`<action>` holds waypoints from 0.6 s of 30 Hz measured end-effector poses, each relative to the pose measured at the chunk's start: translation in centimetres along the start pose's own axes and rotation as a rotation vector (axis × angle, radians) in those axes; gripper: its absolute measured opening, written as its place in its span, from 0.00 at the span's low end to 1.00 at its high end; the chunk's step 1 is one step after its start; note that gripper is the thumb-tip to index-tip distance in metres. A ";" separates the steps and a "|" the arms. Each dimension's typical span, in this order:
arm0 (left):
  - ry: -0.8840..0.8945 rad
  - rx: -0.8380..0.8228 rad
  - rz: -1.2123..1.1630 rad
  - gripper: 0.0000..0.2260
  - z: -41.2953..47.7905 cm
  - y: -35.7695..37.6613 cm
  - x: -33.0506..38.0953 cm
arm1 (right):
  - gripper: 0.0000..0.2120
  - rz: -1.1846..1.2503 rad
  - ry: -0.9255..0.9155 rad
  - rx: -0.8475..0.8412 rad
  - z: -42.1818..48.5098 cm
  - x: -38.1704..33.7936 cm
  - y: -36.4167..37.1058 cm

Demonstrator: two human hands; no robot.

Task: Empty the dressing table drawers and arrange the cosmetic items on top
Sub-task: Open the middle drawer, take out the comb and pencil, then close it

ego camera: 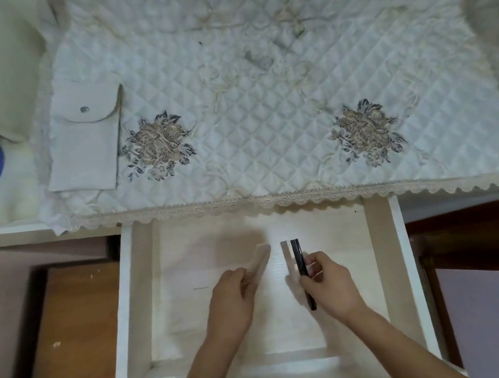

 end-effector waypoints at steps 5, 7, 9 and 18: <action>0.045 0.209 -0.268 0.11 0.9 -8.7 3.2 | 0.10 0.090 -0.194 0.072 0.7 -7.5 -1.9; 0.045 0.291 -0.289 0.12 2.8 -12.1 4.4 | 0.10 0.102 -0.272 0.090 2.2 -11.3 -2.6; 0.009 0.377 -0.272 0.14 5.3 -15.0 5.3 | 0.10 0.107 -0.308 0.110 4.5 -14.8 -3.1; -0.152 0.456 -0.256 0.17 13.7 -19.4 4.7 | 0.14 -0.055 -0.295 0.146 12.8 -22.3 -1.6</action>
Point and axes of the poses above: each hand's wrist, its own z-axis towards the middle knuckle, its own y-axis out of the palm, x = y × z, the point moved 5 cm from there along z, towards the middle knuckle, and after that the axes turned 2 degrees about -x, right-handed, at the moved point
